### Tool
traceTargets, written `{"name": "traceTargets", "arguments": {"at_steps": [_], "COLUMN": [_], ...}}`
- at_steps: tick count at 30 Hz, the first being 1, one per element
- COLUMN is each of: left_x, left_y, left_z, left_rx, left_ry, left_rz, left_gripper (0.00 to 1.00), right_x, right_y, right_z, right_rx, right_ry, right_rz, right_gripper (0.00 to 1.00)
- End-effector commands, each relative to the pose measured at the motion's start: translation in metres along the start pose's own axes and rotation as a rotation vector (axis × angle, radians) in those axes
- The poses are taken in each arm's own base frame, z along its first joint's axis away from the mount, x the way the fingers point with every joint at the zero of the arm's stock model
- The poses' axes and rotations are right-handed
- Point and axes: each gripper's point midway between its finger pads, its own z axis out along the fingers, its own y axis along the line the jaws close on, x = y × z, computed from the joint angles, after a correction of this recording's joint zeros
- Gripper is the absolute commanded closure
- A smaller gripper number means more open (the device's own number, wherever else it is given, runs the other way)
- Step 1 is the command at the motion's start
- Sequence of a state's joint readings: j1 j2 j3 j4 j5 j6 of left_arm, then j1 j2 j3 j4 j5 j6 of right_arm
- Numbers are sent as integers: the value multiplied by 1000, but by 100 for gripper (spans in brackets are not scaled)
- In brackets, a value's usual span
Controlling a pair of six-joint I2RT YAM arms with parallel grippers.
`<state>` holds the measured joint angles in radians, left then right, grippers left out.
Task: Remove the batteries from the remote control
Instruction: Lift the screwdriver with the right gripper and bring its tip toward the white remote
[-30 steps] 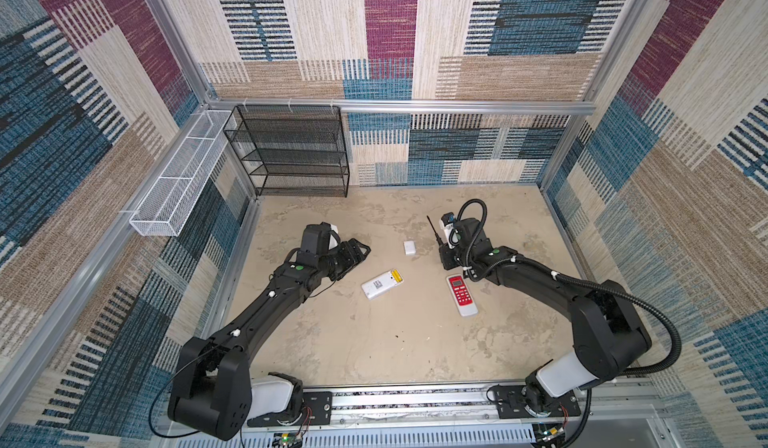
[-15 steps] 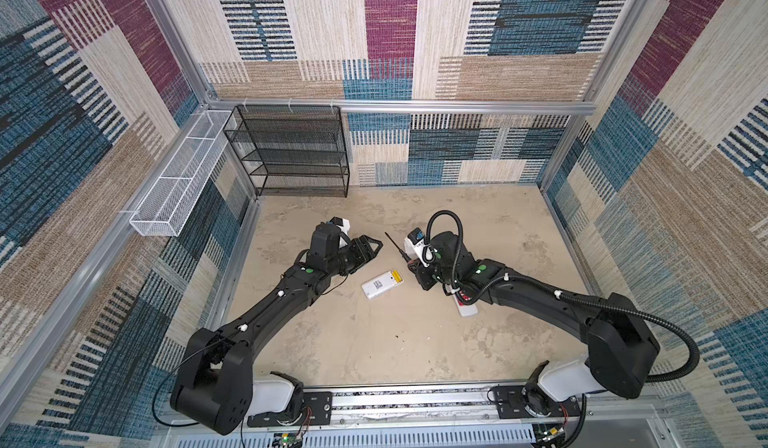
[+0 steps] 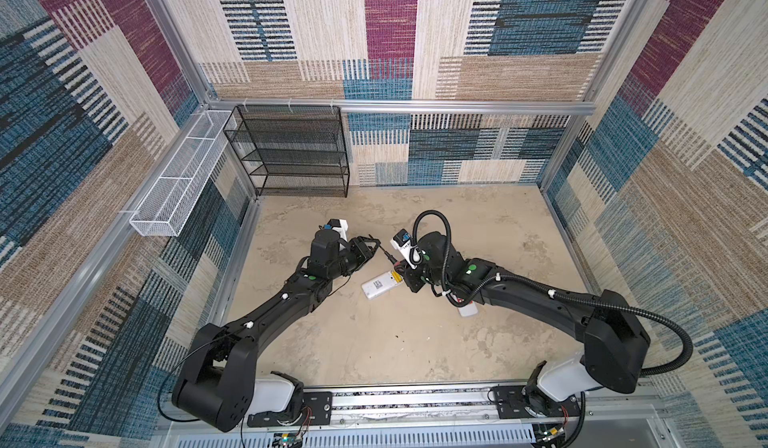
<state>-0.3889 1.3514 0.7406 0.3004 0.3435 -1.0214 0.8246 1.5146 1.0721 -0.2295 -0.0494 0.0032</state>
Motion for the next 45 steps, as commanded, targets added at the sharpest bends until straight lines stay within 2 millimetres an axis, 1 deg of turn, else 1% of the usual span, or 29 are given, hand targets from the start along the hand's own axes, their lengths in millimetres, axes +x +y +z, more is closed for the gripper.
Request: {"name": "traceTargets", "arguments": {"at_steps": [1,3,6,9,14,15,16,19,21,24,27,29,31,36,39,44,45], "left_x": [-7,-7,-6,-5,-2,-2,-1,-4,-7,-12,-18,-23,-27,-34,-35,-34,-33], "left_y": [-8,-9,-9,-9,-9,-8,-7,-7,-8,-12,-17,-18,-17,-13,-9,-8,-5], "left_z": [0,1,4,7,10,10,9,5,1,-6,-14,-20,-27,-40,-44,-44,-42], "left_rx": [36,44,56,73,94,93,92,100,106,127,151,160,168,171,175,206,204], "left_ry": [-37,-33,-27,-23,-9,-9,-9,-35,-56,-80,-108,-127,-146,-175,-182,-166,-163], "left_rz": [-5,-9,-20,-36,-60,-68,-76,-110,-141,-183,-232,-261,-290,-355,-398,-454,-468], "left_gripper": [67,70,73,80,100,100,100,100,100,100,100,100,100,100,100,100,100], "right_x": [-6,-6,-7,-8,-12,-14,-14,-19,-25,-35,-44,-48,-51,-57,-60,-59,-58], "right_y": [7,8,11,12,11,10,8,8,10,14,15,17,18,16,18,31,34], "right_z": [-1,-2,-1,0,2,1,2,2,-1,-6,-13,-17,-23,-41,-49,-51,-50], "right_rx": [-34,-43,-53,-59,-49,-43,-34,-32,-46,-68,-77,-94,-130,-215,-249,-327,-342], "right_ry": [-17,-15,-14,-15,-18,-23,-24,-51,-84,-134,-169,-187,-204,-263,-289,-258,-248], "right_rz": [2,1,-3,-6,-7,-7,-6,-5,-6,-8,-22,-38,-48,-86,-118,-173,-174], "right_gripper": [100,100,100,100,100,100,98,84,67,48,37,33,31,31,36,42,43]}}
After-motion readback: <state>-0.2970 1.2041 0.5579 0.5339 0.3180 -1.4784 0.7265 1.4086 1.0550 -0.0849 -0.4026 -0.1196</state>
